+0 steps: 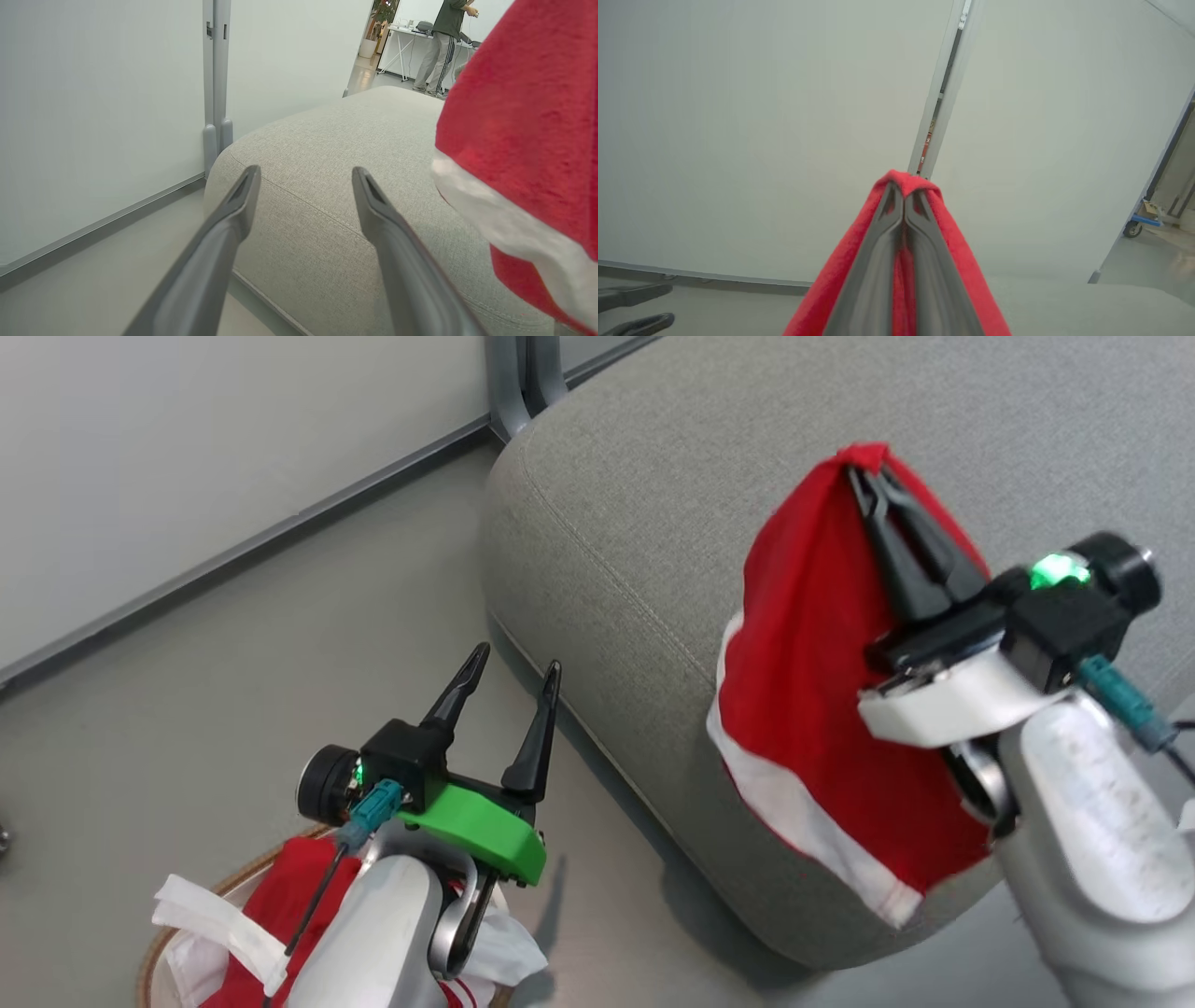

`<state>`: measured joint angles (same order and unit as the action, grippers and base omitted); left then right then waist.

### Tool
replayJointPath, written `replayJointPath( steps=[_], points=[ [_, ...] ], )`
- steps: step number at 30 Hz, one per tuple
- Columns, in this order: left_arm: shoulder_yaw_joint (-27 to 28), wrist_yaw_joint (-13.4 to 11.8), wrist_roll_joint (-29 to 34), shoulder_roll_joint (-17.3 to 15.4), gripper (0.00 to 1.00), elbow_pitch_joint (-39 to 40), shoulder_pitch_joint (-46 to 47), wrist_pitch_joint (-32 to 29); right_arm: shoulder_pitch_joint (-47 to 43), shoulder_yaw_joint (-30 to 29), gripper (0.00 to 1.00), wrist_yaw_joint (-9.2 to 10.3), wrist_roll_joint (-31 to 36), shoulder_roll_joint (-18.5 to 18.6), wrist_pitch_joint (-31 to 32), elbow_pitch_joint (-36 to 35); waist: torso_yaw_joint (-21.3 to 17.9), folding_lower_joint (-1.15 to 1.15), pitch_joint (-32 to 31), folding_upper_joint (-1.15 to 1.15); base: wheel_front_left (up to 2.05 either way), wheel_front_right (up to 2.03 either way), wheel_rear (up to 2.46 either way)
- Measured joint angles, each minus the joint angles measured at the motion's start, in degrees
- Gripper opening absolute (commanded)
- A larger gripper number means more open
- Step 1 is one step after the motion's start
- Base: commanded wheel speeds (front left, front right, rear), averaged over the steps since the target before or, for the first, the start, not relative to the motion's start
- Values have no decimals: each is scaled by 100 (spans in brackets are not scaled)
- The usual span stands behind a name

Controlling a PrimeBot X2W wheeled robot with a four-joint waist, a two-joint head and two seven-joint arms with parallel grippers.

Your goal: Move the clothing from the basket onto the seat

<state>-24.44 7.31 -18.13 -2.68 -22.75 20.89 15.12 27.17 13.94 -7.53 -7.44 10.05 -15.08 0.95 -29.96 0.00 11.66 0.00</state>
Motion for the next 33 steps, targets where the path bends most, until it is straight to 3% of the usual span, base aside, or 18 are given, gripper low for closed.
replayJointPath(
  steps=[6, 14, 22, 33],
  points=[
    [-417, 1, 62, -157, 100, 224, 300, -1, 1355, -377, 0, 0, 253, 744, -1, 132, -5, 0, 515, 0, 0, 0, 0],
    [-958, 1, -13, -449, 100, 421, 927, 0, 2735, -939, 0, 0, 806, 1244, -5, 788, 204, 0, 1320, 0, 0, 0, 0],
    [-1423, 1, -115, -528, 100, 461, 1480, 0, 3457, -1712, 0, 0, 1207, 1249, -5, 2103, 608, 1, 2098, 0, 0, 0, 0],
    [-1492, 1, -208, -544, 100, 339, 1653, 0, 2954, -2859, 0, 0, 1514, 599, -5, 3022, 1233, 1, 2775, 0, 0, 0, 0]
  ],
)
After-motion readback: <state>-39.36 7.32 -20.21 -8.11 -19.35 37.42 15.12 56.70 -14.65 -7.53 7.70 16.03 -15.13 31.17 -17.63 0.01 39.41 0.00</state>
